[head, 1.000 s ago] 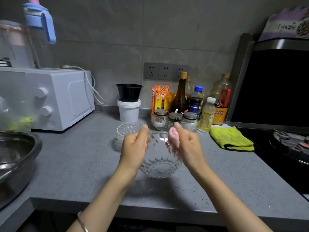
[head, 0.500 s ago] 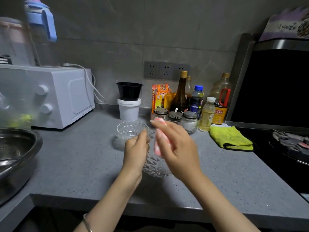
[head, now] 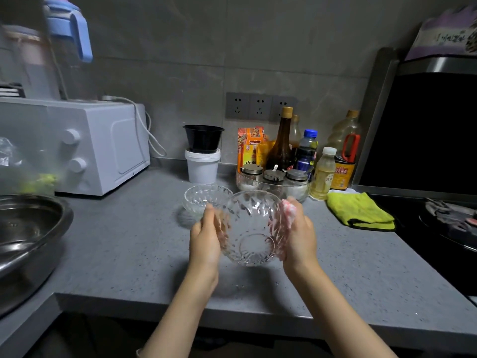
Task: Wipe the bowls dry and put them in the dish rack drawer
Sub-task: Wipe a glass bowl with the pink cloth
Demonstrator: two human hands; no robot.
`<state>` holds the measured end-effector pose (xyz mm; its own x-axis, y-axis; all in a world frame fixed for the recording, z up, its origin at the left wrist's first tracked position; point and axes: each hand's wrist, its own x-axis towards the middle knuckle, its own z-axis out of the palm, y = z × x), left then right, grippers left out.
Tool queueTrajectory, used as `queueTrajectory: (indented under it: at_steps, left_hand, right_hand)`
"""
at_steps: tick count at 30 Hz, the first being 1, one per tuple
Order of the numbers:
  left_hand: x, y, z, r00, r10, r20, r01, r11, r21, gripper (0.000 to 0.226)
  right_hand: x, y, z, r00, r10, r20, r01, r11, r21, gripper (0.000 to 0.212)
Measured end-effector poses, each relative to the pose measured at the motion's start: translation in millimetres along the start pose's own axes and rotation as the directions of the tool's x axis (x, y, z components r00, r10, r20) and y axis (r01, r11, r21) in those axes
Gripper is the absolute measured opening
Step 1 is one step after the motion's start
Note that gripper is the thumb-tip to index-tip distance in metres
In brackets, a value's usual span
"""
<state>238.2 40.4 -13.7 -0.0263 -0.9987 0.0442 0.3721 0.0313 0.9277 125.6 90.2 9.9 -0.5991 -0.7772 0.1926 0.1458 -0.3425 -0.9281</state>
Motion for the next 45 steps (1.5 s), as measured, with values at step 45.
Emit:
queueTrajectory:
  at_steps: [45]
  left_hand:
    - [-9.8, 10.9, 0.0, 0.985, 0.1, 0.141, -0.098, 0.995, -0.021, 0.052]
  right_hand:
    - [0.1, -8.6, 1.4, 0.99, -0.12, 0.072, 0.128, 0.983, -0.128, 0.038]
